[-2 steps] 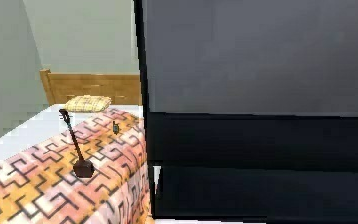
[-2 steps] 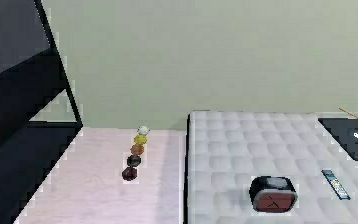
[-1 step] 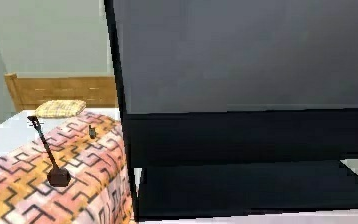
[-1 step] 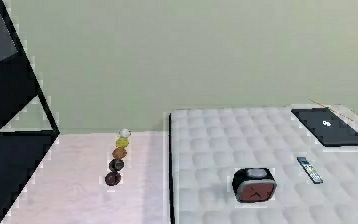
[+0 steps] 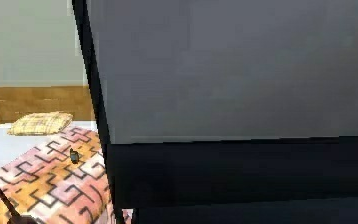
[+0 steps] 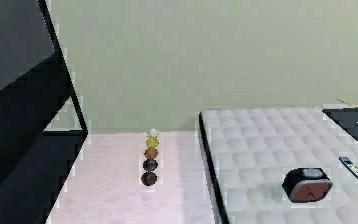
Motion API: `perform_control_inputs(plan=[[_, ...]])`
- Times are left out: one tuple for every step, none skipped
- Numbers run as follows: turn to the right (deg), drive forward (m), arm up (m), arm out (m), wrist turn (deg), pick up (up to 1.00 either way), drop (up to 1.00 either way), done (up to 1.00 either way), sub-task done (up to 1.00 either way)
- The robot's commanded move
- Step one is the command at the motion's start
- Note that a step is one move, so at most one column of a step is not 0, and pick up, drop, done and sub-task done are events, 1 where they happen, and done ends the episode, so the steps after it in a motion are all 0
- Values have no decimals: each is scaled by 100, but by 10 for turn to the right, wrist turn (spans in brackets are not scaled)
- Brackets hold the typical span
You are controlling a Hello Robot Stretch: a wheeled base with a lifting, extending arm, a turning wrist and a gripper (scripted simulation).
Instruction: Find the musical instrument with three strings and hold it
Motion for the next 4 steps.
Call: perform_control_inputs(plan=[[-450,0,0,0,0,0,0,0,0],[-450,0,0,0,0,0,0,0,0],[-450,0,0,0,0,0,0,0,0],[450,0,0,0,0,0,0,0,0]])
